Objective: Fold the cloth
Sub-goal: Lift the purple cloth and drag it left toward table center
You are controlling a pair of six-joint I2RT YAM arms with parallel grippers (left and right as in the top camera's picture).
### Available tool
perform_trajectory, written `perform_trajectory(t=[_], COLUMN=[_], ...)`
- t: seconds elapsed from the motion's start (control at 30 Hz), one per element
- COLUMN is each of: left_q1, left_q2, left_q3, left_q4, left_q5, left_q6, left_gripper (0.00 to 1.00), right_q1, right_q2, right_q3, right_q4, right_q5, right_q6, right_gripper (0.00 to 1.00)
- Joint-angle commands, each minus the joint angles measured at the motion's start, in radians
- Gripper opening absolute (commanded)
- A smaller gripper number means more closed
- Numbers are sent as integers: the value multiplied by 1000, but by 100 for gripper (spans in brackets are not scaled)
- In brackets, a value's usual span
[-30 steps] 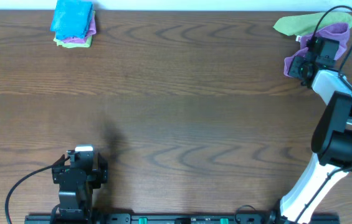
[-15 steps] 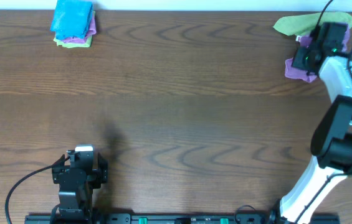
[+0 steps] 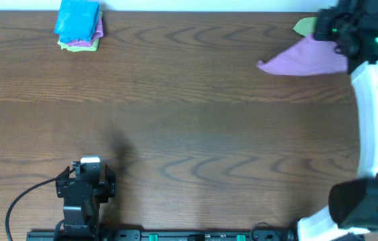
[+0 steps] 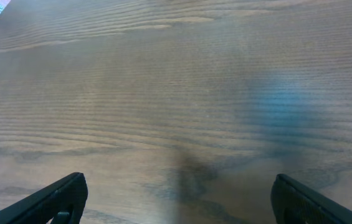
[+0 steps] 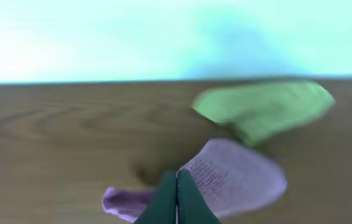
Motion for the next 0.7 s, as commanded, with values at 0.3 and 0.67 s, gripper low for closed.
perform_trajectory(t=[0.3,0.67], left_q1=[7,7], left_q2=[-6,-6], left_q3=[-8,-8], left_q4=[-1,-1], left_q5=[-18,-18], left_q6=[6,6], left_gripper=[95,95], right_q1=[351,140], right_q2=[-55,3], right_q3=[125,101], right_q4=[-31,-454], right_q5=[-141,227], right_q6=[34,148], right_gripper=[1,70])
